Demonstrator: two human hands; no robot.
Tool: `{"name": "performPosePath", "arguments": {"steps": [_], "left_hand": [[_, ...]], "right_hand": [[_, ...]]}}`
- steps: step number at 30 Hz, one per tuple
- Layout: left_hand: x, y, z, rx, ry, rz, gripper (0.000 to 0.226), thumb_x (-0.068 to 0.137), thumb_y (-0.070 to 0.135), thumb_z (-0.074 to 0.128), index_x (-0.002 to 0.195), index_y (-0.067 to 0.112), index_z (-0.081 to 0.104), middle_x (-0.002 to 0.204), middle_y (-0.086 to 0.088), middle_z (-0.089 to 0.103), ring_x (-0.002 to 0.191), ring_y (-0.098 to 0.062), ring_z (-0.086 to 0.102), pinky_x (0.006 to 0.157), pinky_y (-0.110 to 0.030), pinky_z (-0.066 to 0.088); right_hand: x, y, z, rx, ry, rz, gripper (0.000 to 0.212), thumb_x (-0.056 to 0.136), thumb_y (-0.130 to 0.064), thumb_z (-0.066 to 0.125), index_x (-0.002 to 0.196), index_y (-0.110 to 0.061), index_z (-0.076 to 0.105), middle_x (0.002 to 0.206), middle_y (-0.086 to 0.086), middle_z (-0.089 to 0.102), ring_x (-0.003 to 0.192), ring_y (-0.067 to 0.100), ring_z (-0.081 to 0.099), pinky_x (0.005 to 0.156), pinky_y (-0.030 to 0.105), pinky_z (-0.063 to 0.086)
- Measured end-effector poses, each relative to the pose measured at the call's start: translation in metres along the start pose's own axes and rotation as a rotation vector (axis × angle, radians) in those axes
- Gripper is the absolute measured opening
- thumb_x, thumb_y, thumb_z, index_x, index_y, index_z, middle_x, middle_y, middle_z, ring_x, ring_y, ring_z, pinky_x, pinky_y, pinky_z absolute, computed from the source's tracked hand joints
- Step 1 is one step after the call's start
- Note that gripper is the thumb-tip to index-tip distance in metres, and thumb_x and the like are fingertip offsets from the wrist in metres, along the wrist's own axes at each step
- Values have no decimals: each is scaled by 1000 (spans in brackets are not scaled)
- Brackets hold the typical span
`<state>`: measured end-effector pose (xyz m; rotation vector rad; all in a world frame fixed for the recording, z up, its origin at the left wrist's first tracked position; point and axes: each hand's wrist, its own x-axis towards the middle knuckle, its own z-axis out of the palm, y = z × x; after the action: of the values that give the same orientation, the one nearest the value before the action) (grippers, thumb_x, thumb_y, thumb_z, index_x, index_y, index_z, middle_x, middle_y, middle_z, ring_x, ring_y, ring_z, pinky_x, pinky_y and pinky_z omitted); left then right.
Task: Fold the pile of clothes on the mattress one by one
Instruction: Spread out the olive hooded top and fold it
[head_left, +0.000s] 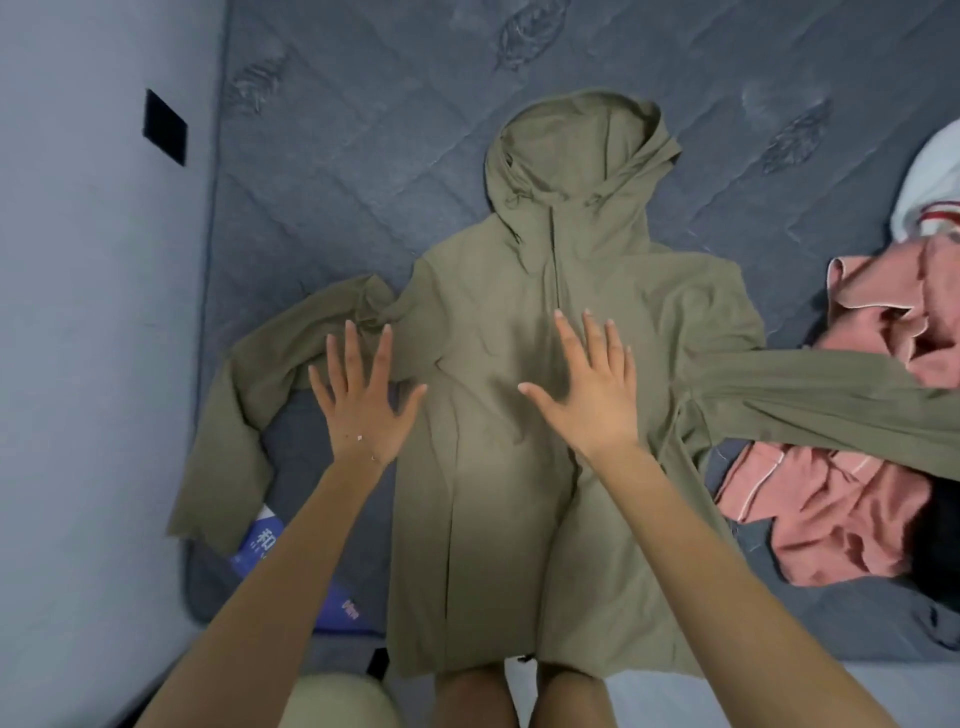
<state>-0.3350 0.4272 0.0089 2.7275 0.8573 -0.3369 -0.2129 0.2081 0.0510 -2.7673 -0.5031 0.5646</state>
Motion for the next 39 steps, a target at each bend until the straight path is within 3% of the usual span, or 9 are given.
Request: {"name": "performPosePath", "arguments": {"steps": [10, 18, 21, 25, 27, 29, 32, 36, 39], "left_hand": [[24, -93, 13, -172, 25, -228, 69, 97, 44, 44, 152, 31, 5, 161, -8, 0, 148, -28, -2, 118, -52, -1], [48, -143, 19, -194, 128, -161, 61, 99, 29, 48, 152, 21, 21, 159, -13, 14, 147, -33, 9, 117, -53, 4], [55, -158, 26, -208, 152, -258, 59, 100, 28, 46, 152, 19, 21, 158, -15, 17, 146, -34, 10, 118, -53, 5], [62, -170, 27, -287, 181, -364, 58, 99, 25, 48, 149, 4, 25, 146, -24, 37, 139, -40, 26, 115, -48, 13], [62, -174, 26, -269, 218, -353, 49, 98, 22, 52, 139, -1, 41, 130, -27, 47, 123, -43, 39, 108, -48, 25], [62, -179, 24, -263, 245, -346, 31, 97, 18, 53, 120, -3, 57, 116, -26, 54, 109, -41, 45, 97, -46, 32], [61, -184, 21, -309, 282, -340, 20, 98, 13, 50, 101, -2, 62, 103, -23, 59, 98, -38, 49, 86, -43, 35], [55, -194, 8, -546, 451, -516, 20, 101, 14, 39, 99, 1, 54, 88, -14, 54, 80, -23, 47, 68, -29, 31], [51, -216, -1, -595, 553, -663, 21, 102, 16, 36, 101, 3, 53, 92, -18, 56, 80, -19, 45, 68, -25, 28]], "right_hand": [[89, -85, 42, -100, -176, -292, 72, 94, -56, 45, 153, -31, 14, 161, 4, 15, 149, 26, 4, 120, 46, 5], [143, -132, 85, -167, -312, -507, 61, 99, -42, 44, 153, -26, 20, 160, -1, 18, 149, 21, 5, 118, 43, 2], [157, -137, 96, -214, -334, -525, 60, 97, -42, 48, 151, -25, 26, 154, 3, 34, 145, 21, 19, 118, 43, 4], [170, -138, 94, -285, -234, -535, 41, 91, -43, 58, 126, -22, 59, 125, 6, 59, 125, 26, 44, 111, 37, 17], [174, -137, 92, -316, -210, -569, 27, 92, -38, 57, 108, -20, 67, 113, 5, 62, 117, 25, 48, 105, 35, 22], [177, -137, 90, -260, -168, -548, 22, 92, -34, 57, 101, -18, 69, 105, 6, 62, 111, 26, 51, 99, 36, 27], [181, -142, 84, -90, -71, -455, 20, 92, -30, 59, 97, -14, 70, 104, 8, 63, 105, 29, 53, 94, 39, 35], [185, -154, 77, 177, -19, -344, 19, 95, -22, 56, 95, -6, 66, 96, 12, 69, 95, 33, 60, 86, 43, 44], [189, -163, 77, 203, 75, -310, 22, 97, -23, 53, 96, -5, 65, 95, 14, 69, 94, 36, 59, 85, 44, 43]]}}
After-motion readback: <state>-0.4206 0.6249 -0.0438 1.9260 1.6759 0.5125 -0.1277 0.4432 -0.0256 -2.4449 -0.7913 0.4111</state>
